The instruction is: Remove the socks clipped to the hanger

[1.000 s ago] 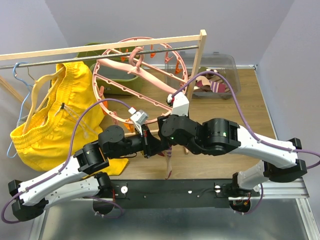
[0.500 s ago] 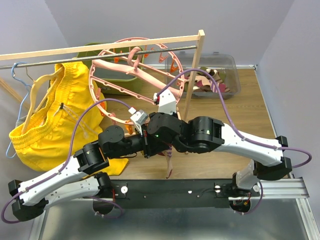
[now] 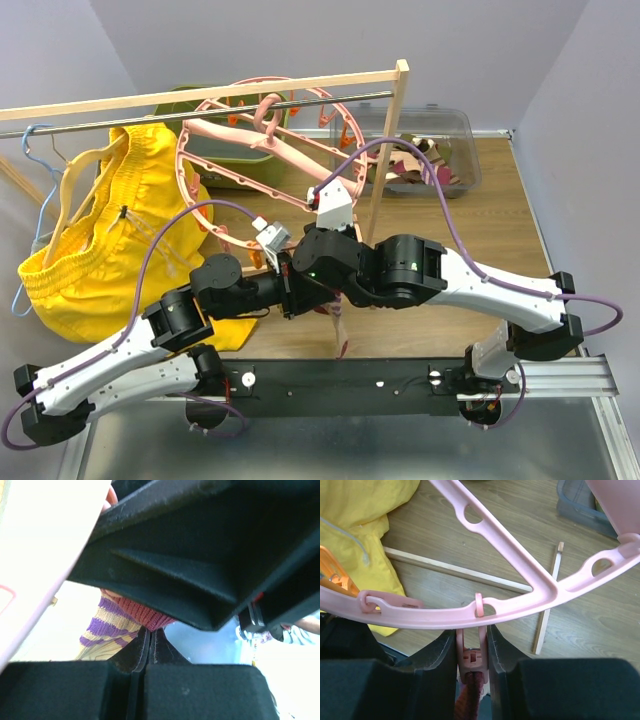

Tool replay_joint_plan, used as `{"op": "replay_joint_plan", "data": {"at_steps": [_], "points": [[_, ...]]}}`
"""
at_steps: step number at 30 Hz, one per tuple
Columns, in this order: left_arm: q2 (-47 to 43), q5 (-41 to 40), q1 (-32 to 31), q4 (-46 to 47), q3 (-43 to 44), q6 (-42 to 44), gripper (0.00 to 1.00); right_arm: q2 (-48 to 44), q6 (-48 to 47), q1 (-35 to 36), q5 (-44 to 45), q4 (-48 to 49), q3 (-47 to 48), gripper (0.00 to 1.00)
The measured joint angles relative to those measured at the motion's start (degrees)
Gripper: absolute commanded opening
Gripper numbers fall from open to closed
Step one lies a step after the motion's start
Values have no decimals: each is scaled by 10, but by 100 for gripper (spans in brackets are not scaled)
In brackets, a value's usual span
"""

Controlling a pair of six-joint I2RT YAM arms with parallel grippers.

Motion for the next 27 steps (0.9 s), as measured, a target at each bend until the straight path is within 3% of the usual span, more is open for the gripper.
{"op": "replay_joint_plan", "data": {"at_steps": [19,22,23,27], "points": [[2,42,1,-8,-43,-9,0,-15,0,0,1,12,-19,3],[-6,42,1,-8,-43,-12,0,-18,1,0,-2,17,-23,30],[-12,42,1,-9,-43,-14,0,-22,1,1,-5,22,-28,48],[-56,39,1,-8,-43,-19,0,-35,4,1,-20,33,-45,75]]}}
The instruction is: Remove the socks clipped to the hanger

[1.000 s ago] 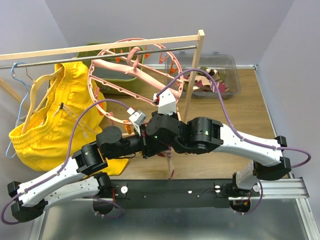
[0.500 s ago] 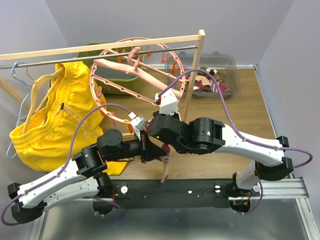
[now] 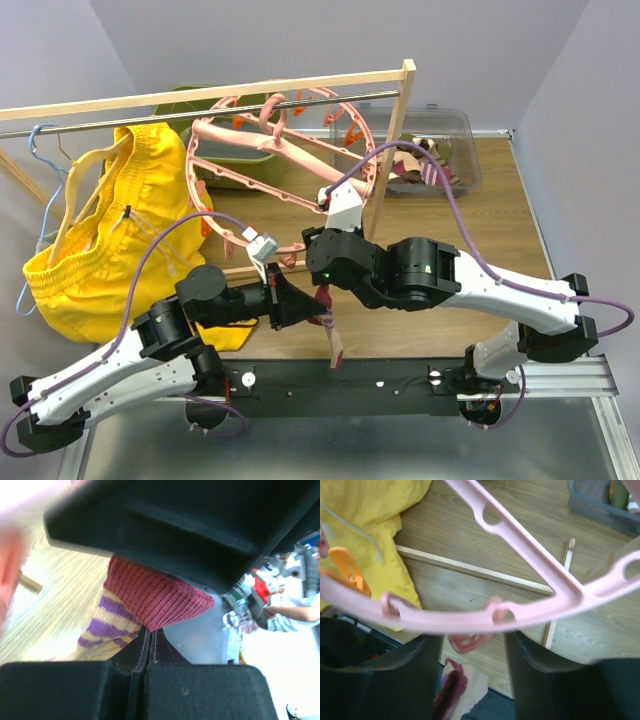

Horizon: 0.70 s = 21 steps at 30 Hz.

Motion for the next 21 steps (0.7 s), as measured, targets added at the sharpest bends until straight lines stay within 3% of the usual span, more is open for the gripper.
{"op": "replay_joint_plan", "data": {"at_steps": [5,10,15,21], "points": [[-24,-12,0,3,0,-3,0,-65,14,0,-42,29,-61,97],[-14,-16,0,-3,3,-2,0,-149,21,0,-93,93,-141,96],[0,-16,0,-9,17,5,0,-263,20,0,-192,196,-251,75],[-2,-17,0,-8,20,7,0,-268,23,0,-269,263,-288,60]]}}
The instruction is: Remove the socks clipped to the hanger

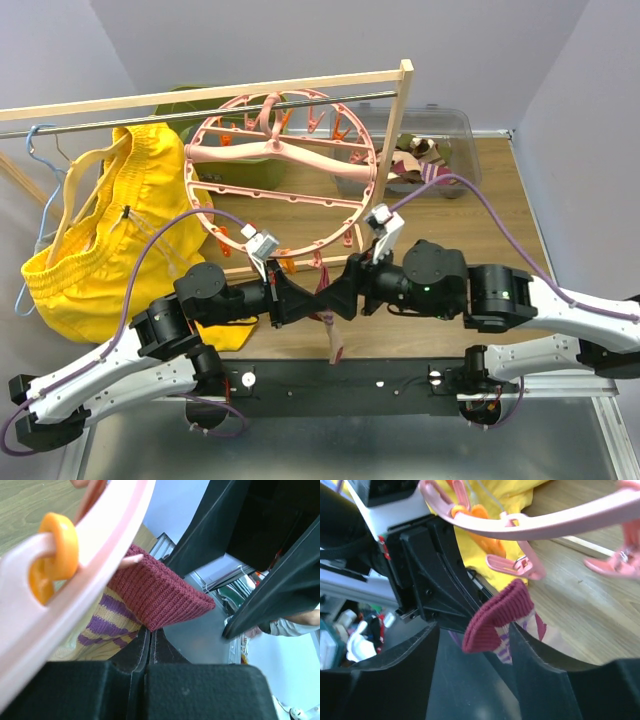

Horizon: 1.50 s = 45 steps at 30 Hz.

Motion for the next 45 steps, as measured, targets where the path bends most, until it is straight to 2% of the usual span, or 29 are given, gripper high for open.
{"op": "replay_joint_plan", "data": {"at_steps": [2,4,5,7,8,9,12,13,16,19,24,28,31,35,36,39,42,45], "points": [[0,0,0,0,0,0,0,15,-1,0,-10,11,-3,59],[0,0,0,0,0,0,0,31,-2,0,-15,21,-4,50],[0,0,0,0,0,0,0,36,-2,0,-16,24,-5,37],[0,0,0,0,0,1,0,41,-7,0,-17,31,-7,22],[0,0,0,0,0,1,0,42,-5,0,-17,33,-8,7],[0,0,0,0,0,1,0,41,-4,0,-16,35,-9,1],[-3,0,0,0,0,2,2,35,1,0,-8,37,-16,1],[-4,0,0,0,0,3,15,29,4,0,-2,37,-21,1],[-12,1,0,0,0,6,39,7,25,0,23,36,-43,1],[-28,0,0,0,0,6,48,-13,51,0,54,21,-64,1],[-72,-2,0,-1,0,6,51,-9,98,-1,110,-40,-84,1],[-100,-12,0,-5,0,3,51,25,135,-33,125,-89,-102,1],[-112,-23,0,-11,0,-3,51,31,143,-107,115,-103,-150,1],[-115,-29,0,-17,0,-7,51,-10,137,-222,92,-113,-191,1],[-115,-30,0,-18,0,-7,51,-19,133,-238,90,-113,-191,1],[-115,-31,0,-18,0,-8,51,-48,93,-359,64,-111,-177,1],[-115,-30,0,-16,0,-7,51,-26,42,-483,12,-98,-152,1],[-114,-26,0,-13,0,-4,51,20,-2,-576,-40,-85,-128,1]]}}
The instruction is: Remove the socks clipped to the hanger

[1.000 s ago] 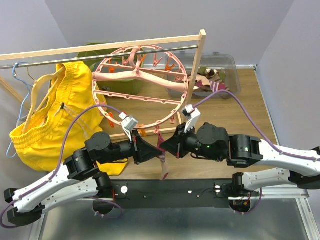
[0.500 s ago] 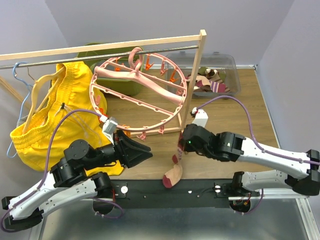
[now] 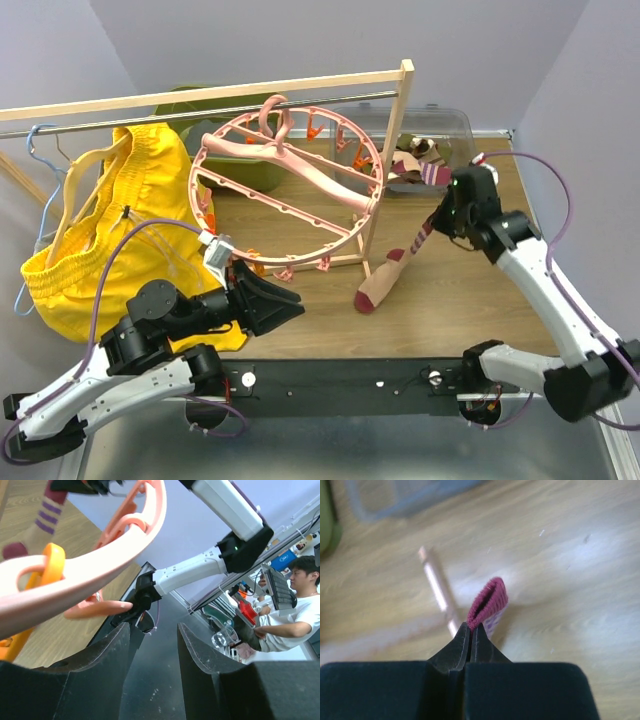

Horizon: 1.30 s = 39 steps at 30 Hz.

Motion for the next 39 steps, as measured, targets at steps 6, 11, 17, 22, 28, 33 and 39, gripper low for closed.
{"op": "replay_joint_plan", "data": {"at_steps": [6,11,17,22,28,33,39], "points": [[-14,10,0,5,0,4,52,126,-67,-115,-77,5,127,1],[-46,18,0,18,2,12,52,256,-90,-165,-139,17,348,1],[-50,21,0,19,8,29,52,413,-101,-172,-185,13,658,1],[-49,21,0,16,12,45,52,443,-101,-176,-201,37,710,13],[-42,30,0,18,12,61,52,471,-107,-183,-218,61,649,66],[-42,44,0,47,-14,70,51,508,-120,-185,-240,47,562,100],[-41,48,0,84,-80,83,50,447,-131,-185,-245,43,364,100]]}}
